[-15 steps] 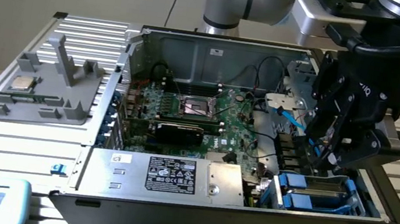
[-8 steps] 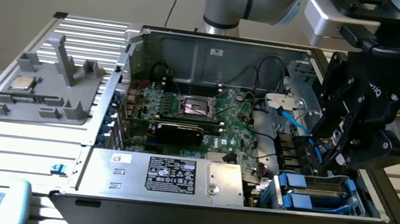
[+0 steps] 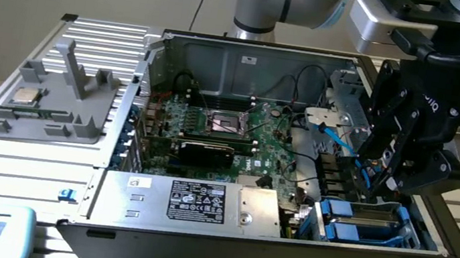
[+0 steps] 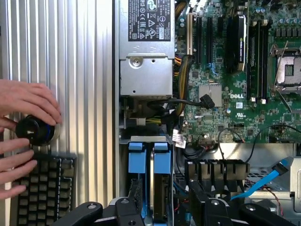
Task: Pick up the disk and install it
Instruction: 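Insert the first disk wire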
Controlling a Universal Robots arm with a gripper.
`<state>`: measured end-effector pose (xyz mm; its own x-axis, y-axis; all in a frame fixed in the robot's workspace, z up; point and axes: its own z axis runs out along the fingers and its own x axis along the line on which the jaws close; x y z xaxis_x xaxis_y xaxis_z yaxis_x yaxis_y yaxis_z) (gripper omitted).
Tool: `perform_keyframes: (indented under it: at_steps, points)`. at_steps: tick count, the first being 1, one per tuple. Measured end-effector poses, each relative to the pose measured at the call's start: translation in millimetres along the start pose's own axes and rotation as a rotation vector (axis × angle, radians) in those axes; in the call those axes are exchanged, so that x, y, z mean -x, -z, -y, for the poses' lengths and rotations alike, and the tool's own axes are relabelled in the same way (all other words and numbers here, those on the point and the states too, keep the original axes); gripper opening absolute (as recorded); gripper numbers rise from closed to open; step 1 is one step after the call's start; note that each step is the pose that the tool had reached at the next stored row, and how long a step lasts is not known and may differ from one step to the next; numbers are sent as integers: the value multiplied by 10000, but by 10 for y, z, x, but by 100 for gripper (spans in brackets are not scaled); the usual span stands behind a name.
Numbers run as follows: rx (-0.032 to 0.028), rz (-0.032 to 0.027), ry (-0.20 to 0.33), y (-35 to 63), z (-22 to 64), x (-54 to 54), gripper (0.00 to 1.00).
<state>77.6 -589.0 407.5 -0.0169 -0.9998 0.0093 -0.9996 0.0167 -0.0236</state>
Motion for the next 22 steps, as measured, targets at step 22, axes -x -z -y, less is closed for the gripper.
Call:
perform_keyframes:
  at_steps: [22]
  points:
    - [-2, 14, -1, -7, 317, 6, 52]
